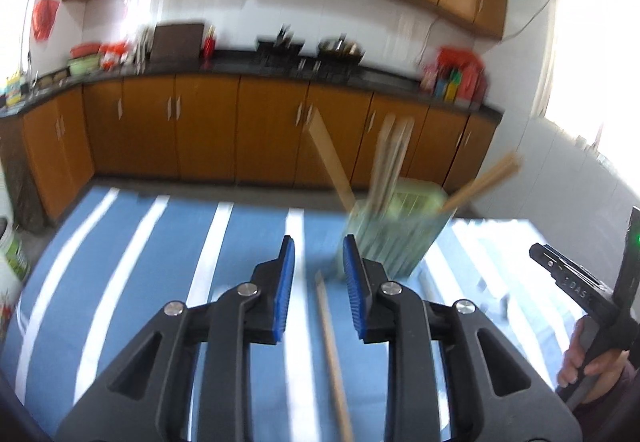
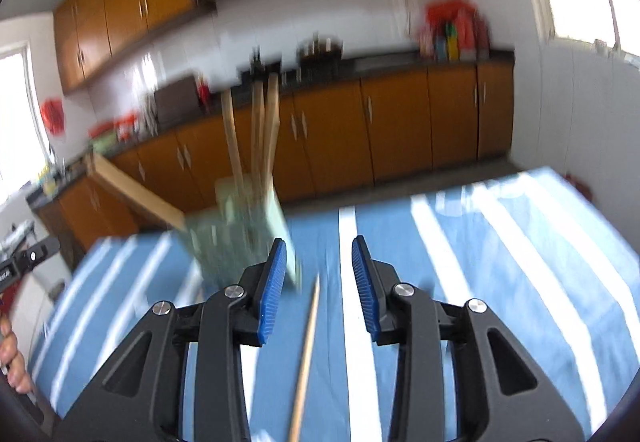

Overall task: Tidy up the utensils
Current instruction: 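Lower both chopsticks into the holder and open both grippers, then grasp the last chopstick with the right gripper while the left gripper grasps one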

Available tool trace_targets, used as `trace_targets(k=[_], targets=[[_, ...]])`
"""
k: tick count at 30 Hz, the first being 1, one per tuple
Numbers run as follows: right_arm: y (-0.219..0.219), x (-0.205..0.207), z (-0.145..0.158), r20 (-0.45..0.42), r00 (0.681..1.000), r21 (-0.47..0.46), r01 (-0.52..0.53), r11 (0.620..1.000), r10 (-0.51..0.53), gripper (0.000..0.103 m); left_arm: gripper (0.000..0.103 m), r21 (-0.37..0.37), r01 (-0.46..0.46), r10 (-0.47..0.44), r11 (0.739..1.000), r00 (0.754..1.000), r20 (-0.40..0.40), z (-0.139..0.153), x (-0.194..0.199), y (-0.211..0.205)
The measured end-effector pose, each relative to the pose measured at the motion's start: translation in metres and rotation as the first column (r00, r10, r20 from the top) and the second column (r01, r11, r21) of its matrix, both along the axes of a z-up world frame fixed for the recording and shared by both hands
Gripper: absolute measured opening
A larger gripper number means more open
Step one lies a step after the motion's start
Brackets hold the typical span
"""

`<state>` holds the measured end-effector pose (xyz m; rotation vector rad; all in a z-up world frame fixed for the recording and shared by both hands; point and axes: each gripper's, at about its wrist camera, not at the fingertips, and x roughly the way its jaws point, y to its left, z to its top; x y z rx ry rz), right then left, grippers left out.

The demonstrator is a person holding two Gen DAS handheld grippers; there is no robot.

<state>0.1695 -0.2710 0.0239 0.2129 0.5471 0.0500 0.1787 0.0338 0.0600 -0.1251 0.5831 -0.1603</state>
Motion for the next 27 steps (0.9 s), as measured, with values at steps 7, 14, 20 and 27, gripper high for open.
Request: trace_targets(k=[7, 14, 20, 27], targets=[[0.039, -0.009, -0.085, -0.234, 0.966, 0.011, -0.110, 0.994, 0.110, 0.035, 0.029, -0.024, -0.005, 0.000, 1.000, 0.976, -0.217, -0.090, -0.007, 0.006], [0.053, -0.012, -0.113, -0.311, 0.944, -0.041, -0.127, 0.991, 0.108, 0.024, 0.033, -0.010, 0.020, -0.022, 1.000, 0.963, -0.269, -0.114, -0.010, -0.011], [0.032, -0.010, -0.115, -0.309, 0.950, -0.053, -0.051, 0.997, 0.032, 0.008, 0.037, 0.010, 0.063, -0.057, 0.998, 0.957, -0.284, -0.122, -0.006, -0.033], [-0.009, -0.005, -0.115, -0.319, 0.942, -0.027, 0.098, 0.995, -0.101, 0.008, 0.037, 0.058, 0.083, -0.060, 0.995, 0.947, -0.314, -0.140, 0.002, -0.058]])
